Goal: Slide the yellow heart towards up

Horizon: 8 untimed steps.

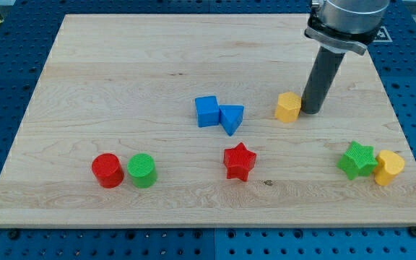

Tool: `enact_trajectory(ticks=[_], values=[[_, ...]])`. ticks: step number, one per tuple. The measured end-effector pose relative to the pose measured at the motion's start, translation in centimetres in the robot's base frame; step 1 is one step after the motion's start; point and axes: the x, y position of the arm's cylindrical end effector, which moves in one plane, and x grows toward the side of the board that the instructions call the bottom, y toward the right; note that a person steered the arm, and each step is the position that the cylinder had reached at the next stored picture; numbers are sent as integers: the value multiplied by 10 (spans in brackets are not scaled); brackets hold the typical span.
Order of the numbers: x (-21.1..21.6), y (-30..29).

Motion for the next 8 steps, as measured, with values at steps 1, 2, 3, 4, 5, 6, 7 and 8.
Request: enact_trajectory(ticks=[1, 2, 3, 4, 5, 6, 7, 8], values=[[0, -29], [0, -66], [0, -96], [0, -81], [4, -37], [25, 13], [51, 57], [59, 96]])
